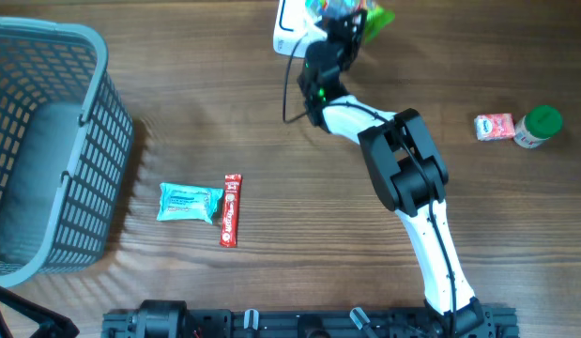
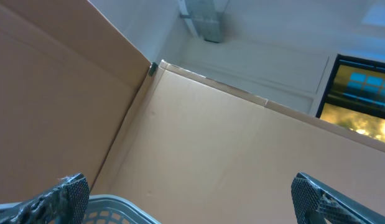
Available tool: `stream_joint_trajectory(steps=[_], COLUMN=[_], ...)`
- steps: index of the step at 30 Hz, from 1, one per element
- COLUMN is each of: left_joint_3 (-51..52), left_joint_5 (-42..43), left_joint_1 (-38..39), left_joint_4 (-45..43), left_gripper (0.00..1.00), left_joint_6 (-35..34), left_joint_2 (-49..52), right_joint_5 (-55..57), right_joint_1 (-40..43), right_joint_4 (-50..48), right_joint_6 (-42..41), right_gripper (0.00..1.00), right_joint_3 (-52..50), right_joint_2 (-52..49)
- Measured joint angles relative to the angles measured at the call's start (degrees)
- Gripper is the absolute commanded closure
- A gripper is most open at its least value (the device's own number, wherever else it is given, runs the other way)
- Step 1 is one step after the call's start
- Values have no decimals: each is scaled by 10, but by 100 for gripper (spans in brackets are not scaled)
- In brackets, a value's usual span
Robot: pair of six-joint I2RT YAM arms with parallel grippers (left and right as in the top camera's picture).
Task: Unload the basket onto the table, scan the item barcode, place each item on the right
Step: 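Carry the snack bag up to the scanner and hold it there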
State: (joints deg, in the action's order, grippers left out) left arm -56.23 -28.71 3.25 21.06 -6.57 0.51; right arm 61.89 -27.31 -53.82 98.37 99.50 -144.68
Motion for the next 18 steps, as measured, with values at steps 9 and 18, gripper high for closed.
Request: stream_joint_trajectory(steps=[9,18], left_joint_3=[0,0], left_joint_5=[0,0], left_joint_1=[0,0], left_joint_4=[2,5], left_gripper=[0,0], left_joint_6=[0,0], left_joint_2=[0,0], right_joint_5=[2,16], right_joint_1=[-1,-43], right_joint_4=[140,145], right_joint_6=[-70,-80], right_gripper=[95,95], right_joint_3=[30,30], right_joint_2=[-7,-43])
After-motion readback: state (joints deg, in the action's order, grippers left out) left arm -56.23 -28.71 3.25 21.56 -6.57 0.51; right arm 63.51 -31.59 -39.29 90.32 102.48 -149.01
